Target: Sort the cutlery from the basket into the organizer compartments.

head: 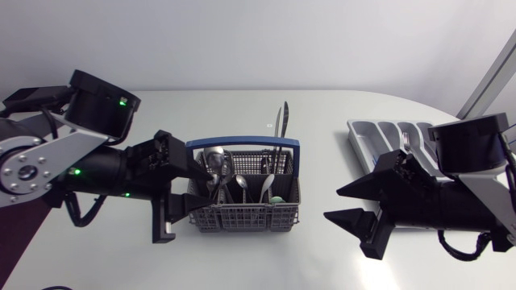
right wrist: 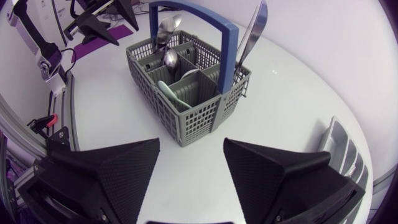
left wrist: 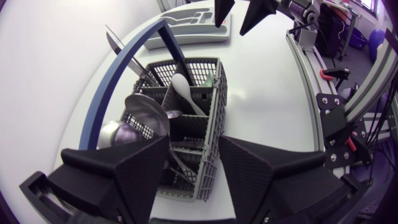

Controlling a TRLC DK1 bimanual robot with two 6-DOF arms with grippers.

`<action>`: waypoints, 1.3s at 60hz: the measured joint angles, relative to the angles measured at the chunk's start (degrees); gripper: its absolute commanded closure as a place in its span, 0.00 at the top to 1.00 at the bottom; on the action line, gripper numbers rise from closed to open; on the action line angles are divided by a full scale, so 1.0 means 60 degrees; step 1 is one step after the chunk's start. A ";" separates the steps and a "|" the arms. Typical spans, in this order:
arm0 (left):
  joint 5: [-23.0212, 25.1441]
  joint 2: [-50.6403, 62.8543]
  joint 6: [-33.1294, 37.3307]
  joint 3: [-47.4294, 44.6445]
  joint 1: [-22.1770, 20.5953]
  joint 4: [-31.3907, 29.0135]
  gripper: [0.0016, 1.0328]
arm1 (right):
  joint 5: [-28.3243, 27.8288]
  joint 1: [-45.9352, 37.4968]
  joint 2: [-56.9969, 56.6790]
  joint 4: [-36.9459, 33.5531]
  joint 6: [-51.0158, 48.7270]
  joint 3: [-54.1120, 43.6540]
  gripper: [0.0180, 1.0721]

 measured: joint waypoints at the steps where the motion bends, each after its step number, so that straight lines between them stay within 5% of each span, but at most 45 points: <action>1: 0.0062 0.0120 0.0007 0.0000 0.0000 0.0120 0.54 | 0.0004 0.0000 0.0025 0.0000 0.0000 -0.0004 0.71; 24: 0.0237 0.0889 -0.0506 -0.0448 -0.0160 0.2055 0.48 | 0.0189 0.0004 0.0353 0.0215 0.0000 -0.0157 0.71; 29: 0.0233 0.0707 -0.0586 -0.0725 -0.0189 0.1956 0.38 | 0.0193 0.0000 0.0353 0.0211 0.0000 -0.0211 0.71; 45: 0.0233 -0.0222 0.0357 -0.0820 0.0062 0.0186 0.38 | 0.0226 0.0000 0.0346 0.0208 0.0004 -0.0266 0.71; 78: -0.0678 0.1093 0.1144 -0.0929 0.0317 0.0940 0.25 | 0.0229 0.0066 0.0262 0.0168 -0.0069 -0.0266 0.71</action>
